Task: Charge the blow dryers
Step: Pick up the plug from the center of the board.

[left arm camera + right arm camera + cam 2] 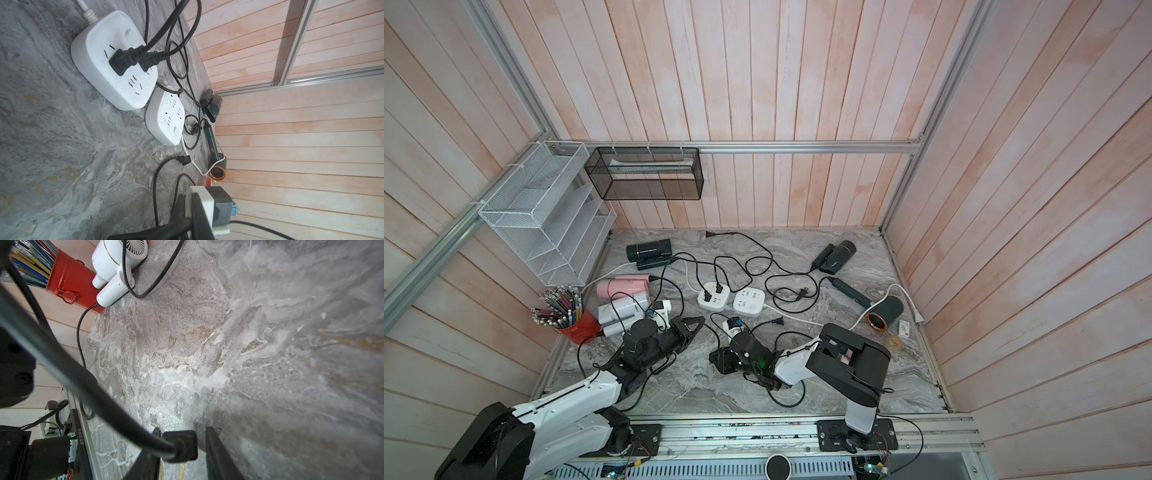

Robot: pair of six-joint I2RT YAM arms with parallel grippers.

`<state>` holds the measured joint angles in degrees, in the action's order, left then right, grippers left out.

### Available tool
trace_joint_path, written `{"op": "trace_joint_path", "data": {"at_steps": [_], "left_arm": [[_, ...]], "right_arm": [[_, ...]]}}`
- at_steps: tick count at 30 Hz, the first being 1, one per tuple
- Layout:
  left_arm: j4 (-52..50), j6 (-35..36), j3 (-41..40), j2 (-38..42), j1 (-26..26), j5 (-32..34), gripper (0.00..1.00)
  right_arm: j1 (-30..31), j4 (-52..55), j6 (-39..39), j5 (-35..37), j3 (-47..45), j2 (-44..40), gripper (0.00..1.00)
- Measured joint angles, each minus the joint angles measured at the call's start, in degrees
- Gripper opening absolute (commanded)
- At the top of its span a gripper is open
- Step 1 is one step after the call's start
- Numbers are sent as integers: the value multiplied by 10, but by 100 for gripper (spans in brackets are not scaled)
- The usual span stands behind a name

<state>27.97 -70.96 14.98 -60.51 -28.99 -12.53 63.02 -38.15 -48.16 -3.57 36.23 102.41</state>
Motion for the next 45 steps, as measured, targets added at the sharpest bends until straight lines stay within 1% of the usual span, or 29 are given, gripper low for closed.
{"op": "trace_joint_path", "data": {"at_steps": [12, 16, 19, 21, 23, 26, 32, 35, 38, 42, 45], "left_arm": [[-4, 0, -3, 11, 9, 0, 10], [-15, 0, -8, 18, 19, 0, 10], [-26, 2, -9, 19, 31, -7, 19], [-36, 11, -9, 22, 43, -21, 28], [-58, 36, -7, 28, 57, -43, 37], [-116, 88, 7, 39, 72, -82, 40], [-200, 192, 35, 74, 73, -165, 48], [-214, 220, 35, 60, 73, -205, 49], [-213, 234, 35, 28, 73, -234, 48], [-200, 243, 35, -5, 70, -248, 47], [-177, 245, 35, -31, 54, -249, 45]], "right_arm": [[3, -5, 2, -3, 4, 5, 20], [5, -1, 7, 3, 4, 3, 18], [7, 19, 22, 8, 8, -4, 18], [7, 37, 37, 9, 14, -7, 18], [7, 57, 56, 9, 24, -9, 18], [7, 85, 80, 9, 36, -13, 18], [7, 115, 110, 7, 46, -18, 18], [7, 121, 116, 5, 49, -18, 18], [7, 128, 122, 5, 52, -19, 18], [7, 139, 127, 5, 52, -24, 18], [7, 144, 132, 5, 52, -26, 18]]}}
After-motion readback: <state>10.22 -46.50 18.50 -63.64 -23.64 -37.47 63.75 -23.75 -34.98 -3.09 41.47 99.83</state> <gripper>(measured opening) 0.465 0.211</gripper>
